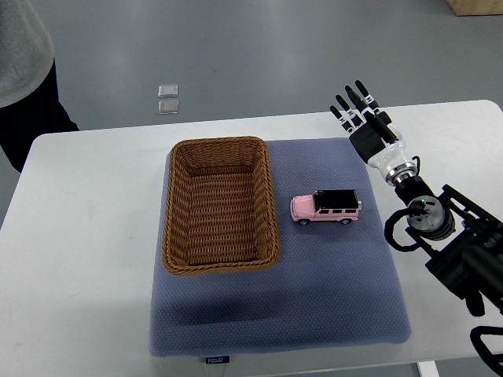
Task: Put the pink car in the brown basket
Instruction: 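Lower the right hand down beside the pink toy car, then close the right hand's fingers around the pink toy car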
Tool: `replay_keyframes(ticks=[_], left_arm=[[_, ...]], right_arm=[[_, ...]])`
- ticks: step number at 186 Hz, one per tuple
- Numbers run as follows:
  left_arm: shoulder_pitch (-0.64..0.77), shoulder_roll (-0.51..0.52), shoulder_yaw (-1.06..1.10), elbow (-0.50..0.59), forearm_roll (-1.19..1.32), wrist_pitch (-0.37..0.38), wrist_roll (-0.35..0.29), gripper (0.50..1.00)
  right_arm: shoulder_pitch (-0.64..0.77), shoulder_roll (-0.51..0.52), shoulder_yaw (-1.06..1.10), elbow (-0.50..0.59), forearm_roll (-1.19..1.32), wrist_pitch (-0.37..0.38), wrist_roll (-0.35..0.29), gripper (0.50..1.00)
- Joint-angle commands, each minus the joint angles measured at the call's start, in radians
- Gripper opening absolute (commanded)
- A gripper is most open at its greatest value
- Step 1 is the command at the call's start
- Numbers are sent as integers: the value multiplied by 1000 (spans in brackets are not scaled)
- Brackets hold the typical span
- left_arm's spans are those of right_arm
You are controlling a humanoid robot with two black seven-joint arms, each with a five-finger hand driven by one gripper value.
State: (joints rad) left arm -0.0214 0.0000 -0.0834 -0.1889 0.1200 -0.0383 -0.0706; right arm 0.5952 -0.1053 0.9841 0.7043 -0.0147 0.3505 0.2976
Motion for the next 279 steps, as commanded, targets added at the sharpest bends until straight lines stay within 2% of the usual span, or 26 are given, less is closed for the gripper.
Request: replay_keyframes(ticks=[1, 44, 72, 111, 127, 151, 177, 215, 279], left_arm=[[0, 0, -1, 0, 0, 2, 0, 1000], [-2, 0, 2, 0, 0, 2, 0, 1000], [-2, 0, 2, 0, 0, 2, 0, 1000], [-3, 0, 2, 0, 1, -2, 0, 1000], [-8, 0, 2, 0, 0, -2, 0, 1000], [-11, 0, 2, 0, 0, -2, 0, 1000], [-11, 0, 2, -1, 1, -2, 0, 1000], [-12, 0, 2, -1, 1, -2, 2, 1000], [-12, 0, 2, 3, 1, 0, 2, 1000]], right_arm=[[0, -2, -4, 0, -5, -1, 0, 913], [3, -10, -54, 9, -30, 4, 2, 913], [31, -109, -142, 20, -222, 11, -3, 911], [115, -321, -320, 222, -766, 19, -14, 911], [147, -419, -426, 356, -1024, 15, -64, 911], [216, -499, -593, 438, -1176, 2, -91, 911], [250, -528, -702, 437, -1191, -90, -130, 911], [241, -514, -706, 419, -1188, -159, -153, 909], [224, -465, -708, 393, -1185, -189, -153, 893]])
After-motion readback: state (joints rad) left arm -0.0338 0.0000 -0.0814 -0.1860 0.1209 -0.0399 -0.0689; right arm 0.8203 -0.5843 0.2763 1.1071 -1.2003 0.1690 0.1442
